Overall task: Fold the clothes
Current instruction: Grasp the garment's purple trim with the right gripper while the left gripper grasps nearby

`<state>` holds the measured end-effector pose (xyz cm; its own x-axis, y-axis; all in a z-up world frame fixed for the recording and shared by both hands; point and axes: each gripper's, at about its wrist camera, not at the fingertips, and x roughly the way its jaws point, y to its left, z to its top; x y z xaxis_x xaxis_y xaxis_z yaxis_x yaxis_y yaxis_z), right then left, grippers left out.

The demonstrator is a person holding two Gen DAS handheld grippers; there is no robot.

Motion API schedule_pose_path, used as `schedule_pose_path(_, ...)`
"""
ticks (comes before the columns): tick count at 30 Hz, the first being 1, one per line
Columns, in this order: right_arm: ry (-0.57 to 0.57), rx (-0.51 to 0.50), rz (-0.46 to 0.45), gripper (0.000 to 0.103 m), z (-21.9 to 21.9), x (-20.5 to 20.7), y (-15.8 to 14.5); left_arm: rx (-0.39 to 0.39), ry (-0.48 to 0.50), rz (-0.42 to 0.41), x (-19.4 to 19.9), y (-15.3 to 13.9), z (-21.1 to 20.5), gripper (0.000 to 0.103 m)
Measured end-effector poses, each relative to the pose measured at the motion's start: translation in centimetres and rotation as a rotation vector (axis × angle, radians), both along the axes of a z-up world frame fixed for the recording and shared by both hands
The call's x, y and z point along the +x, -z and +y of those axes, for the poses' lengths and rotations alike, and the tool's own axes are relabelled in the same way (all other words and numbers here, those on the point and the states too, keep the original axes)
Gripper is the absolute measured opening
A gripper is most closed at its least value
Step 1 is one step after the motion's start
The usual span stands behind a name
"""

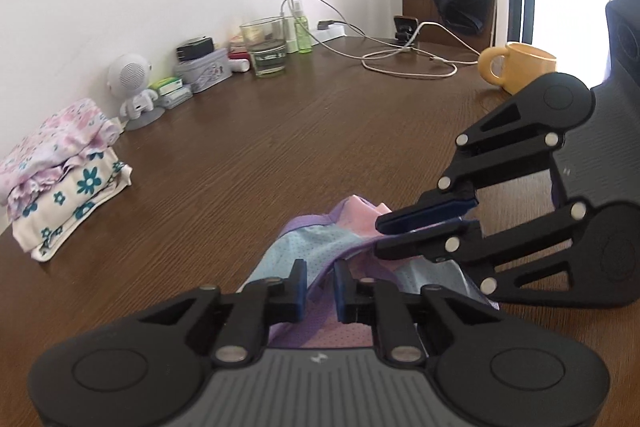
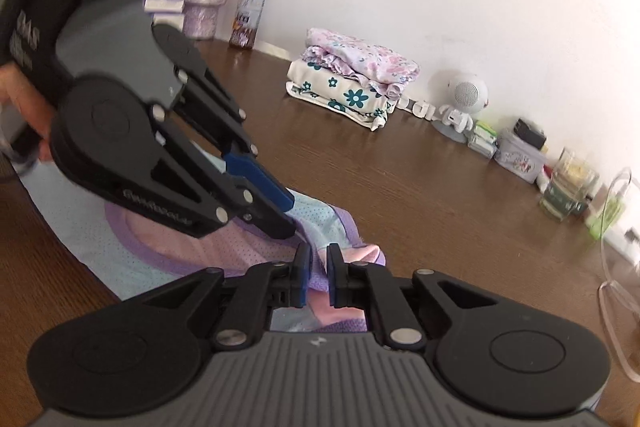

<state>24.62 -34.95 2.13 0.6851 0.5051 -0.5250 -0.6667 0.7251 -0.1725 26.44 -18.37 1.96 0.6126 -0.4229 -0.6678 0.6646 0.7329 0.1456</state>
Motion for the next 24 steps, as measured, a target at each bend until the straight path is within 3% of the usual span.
schedule_pose_path(3, 0.034, 0.066, 0.034, 0.018, -1.5, 0.1, -0.4, 0.010, 0.003, -0.012, 0.1, 0.2, -0.3, 0.013)
schedule_pose_path(7, 0.078, 0.119, 0.076, 0.018, -3.0, 0.4, -0.5, 0.023, 0.004, -0.036, 0.2, 0.2, -0.8, 0.015)
schedule_pose_path(10, 0.087, 0.098, 0.099, 0.018, -2.9, 0.7, 0.3, 0.016, 0.002, -0.080, 0.0, -0.1, -1.0, 0.002)
schedule_pose_path(15, 0.067, 0.080, 0.119, 0.018, -1.9, 0.9, 1.2, -0.021, 0.004, -0.164, -1.1, -1.4, -0.9, 0.002)
schedule_pose_path(18, 0.065, 0.138, 0.130, 0.018, -2.4, 1.3, 0.6, 0.001, 0.005, -0.207, -1.5, -1.6, -1.1, 0.002)
schedule_pose_path(21, 0.101, 0.166, 0.117, 0.018, -3.2, 2.1, -0.1, 0.019, 0.013, -0.206, -1.5, -1.4, -1.4, 0.002)
schedule_pose_path(24, 0.110, 0.139, 0.137, 0.018, -3.1, 3.4, 0.1, 0.051, 0.027, -0.174, -1.0, -0.7, -1.9, 0.009)
